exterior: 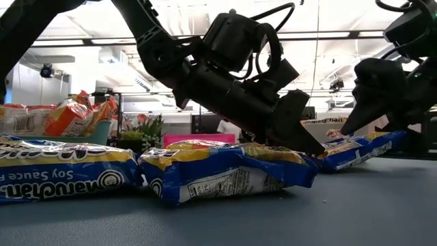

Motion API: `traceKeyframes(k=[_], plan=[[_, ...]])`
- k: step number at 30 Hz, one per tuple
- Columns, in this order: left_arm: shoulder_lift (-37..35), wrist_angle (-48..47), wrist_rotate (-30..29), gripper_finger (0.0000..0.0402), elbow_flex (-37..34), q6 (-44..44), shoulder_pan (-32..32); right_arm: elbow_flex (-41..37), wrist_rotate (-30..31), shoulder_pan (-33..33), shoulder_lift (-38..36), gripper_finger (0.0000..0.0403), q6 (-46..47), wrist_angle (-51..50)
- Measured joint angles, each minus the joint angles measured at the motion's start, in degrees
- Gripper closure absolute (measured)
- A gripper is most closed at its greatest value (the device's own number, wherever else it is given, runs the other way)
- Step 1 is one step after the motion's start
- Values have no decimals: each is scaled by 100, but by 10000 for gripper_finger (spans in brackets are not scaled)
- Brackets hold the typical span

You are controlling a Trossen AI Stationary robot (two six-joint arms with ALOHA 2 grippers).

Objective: Sort Maruchan noodles
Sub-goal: Put the blue noodle pack into the red bin

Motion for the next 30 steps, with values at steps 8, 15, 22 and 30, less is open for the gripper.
traceKeyframes(k=[8, 15, 22, 30], plan=[[0, 0, 0, 402, -8, 0, 0, 0, 77, 0, 436, 117, -88, 635], [0, -7, 0, 402, -9, 0, 0, 33, 92, 0, 734, 122, -253, 1059], [0, -3, 0, 402, -11, 43, 0, 35, 108, -2, 894, 153, -235, 1181], [13, 207, 7, 402, -22, 87, 2, 37, 162, -2, 1079, 220, -313, 1433]])
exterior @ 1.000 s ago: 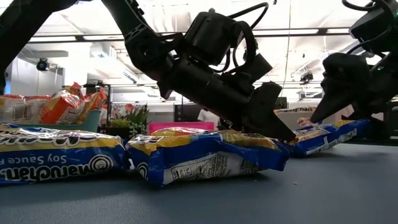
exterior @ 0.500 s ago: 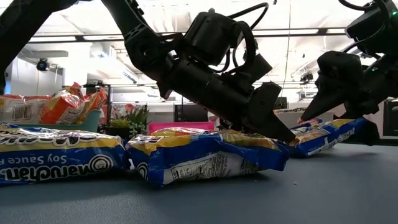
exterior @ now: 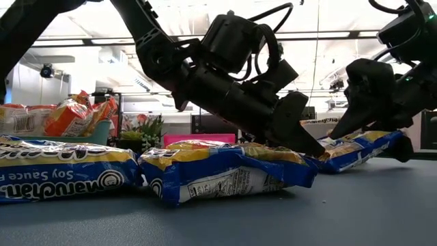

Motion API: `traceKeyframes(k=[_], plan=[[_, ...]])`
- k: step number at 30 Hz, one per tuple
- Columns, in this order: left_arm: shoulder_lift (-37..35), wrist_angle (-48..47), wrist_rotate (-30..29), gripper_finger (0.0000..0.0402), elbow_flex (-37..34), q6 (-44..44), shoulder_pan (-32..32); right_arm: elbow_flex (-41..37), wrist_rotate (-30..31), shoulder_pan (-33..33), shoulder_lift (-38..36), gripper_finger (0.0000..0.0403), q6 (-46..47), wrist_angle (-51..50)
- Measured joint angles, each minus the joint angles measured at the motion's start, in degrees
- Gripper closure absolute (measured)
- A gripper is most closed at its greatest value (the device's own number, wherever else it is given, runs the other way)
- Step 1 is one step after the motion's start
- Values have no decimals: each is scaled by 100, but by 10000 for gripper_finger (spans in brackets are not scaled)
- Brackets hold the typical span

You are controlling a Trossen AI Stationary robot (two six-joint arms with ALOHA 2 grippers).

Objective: Sort Maruchan noodles
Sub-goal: Put the blue noodle pack into the red bin

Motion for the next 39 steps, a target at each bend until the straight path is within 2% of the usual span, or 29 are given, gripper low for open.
traceKeyframes(k=[11, 18, 24, 34, 39], plan=[[-227, -215, 8, 402, -21, 66, -2, 4, 99, 0, -235, 330, -513, 46], [-755, -739, -20, 402, -22, 276, -2, 7, 88, 2, -522, 382, -1057, 141], [-1329, -1325, -17, 402, -20, 545, -3, 47, 88, 2, -803, 394, -1967, 266], [-2553, -2808, -17, 402, -33, 826, -15, 610, 91, 51, -779, 394, -4023, 207], [-2992, -2708, -4, 402, -366, 1014, -15, 825, 88, 57, -582, 394, -5106, 207]])
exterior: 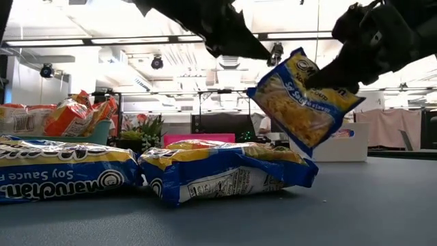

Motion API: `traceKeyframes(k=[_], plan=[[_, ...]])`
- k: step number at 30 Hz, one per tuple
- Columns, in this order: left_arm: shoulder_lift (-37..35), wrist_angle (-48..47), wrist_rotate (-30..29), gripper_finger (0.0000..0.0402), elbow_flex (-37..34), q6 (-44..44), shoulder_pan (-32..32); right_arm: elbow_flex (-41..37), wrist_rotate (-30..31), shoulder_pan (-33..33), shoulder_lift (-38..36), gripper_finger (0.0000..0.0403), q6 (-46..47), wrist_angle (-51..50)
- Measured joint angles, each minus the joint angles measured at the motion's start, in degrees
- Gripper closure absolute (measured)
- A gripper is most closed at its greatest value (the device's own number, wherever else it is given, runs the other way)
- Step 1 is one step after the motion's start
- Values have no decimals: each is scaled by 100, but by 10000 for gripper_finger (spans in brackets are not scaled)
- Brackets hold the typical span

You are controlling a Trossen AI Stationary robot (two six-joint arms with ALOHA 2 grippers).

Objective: Sort Maruchan noodles
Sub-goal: Put the blue noodle pack into the red bin

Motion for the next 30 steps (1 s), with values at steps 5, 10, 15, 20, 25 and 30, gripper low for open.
traceKeyframes(k=[5, 10, 15, 20, 25, 30], plan=[[-293, 670, 9, 394, -522, -225, 0, 132, -1, 21, 317, 394, -848, -26], [-212, 1112, 68, 348, -766, -367, 0, 237, 11, 8, 625, 394, -1112, -19], [128, 1739, 109, 274, -885, -536, 0, 336, 13, 8, 867, 394, -1115, 0], [452, 1872, -154, 209, -885, -551, 24, 388, 5, 6, 972, 394, -1125, -3], [866, 2238, -185, 185, -877, -585, 22, 381, 14, 6, 1007, 394, -1181, 5], [1086, 2303, -201, 201, -876, -715, 22, 383, 2, 8, 1027, 394, -1193, 0]])
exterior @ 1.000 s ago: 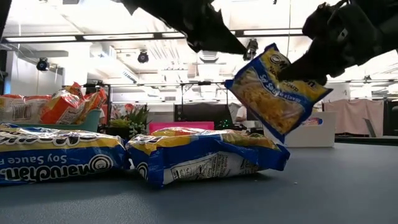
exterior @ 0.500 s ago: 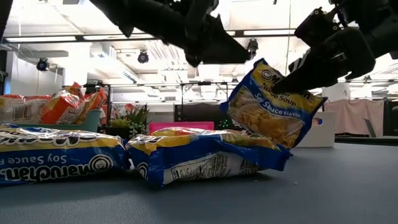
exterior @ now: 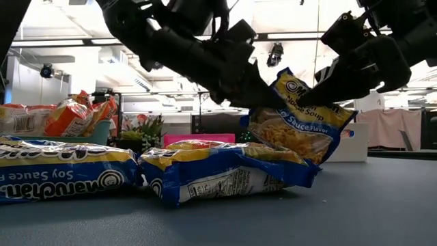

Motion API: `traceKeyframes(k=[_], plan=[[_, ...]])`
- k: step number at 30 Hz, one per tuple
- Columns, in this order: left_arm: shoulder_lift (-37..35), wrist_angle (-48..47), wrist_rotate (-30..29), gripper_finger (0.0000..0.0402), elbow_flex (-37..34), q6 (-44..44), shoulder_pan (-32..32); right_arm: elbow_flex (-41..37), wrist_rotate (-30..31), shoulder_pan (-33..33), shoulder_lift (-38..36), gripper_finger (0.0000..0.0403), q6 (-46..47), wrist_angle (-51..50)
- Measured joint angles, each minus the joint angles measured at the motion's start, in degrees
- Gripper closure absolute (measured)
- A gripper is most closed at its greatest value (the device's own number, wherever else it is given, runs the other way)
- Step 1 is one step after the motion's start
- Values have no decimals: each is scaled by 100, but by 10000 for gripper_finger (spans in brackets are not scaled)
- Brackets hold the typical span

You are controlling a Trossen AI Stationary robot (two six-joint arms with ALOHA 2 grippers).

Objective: Sort Maruchan noodles
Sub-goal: Put the blue noodle pack into the red bin

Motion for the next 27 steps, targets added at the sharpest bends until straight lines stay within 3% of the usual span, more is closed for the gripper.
traceKeyframes(k=[9, 18, 27], plan=[[20, 17, -7, 313, 0, 4, -7, -9, -5, -1, -7, 386, 147, 11], [10, 11, -6, 314, 0, -23, -7, 89, -27, 0, -125, 314, 343, 32], [-529, -430, -260, 309, 0, 244, -52, 304, -10, -2, -905, 241, -193, -285]])
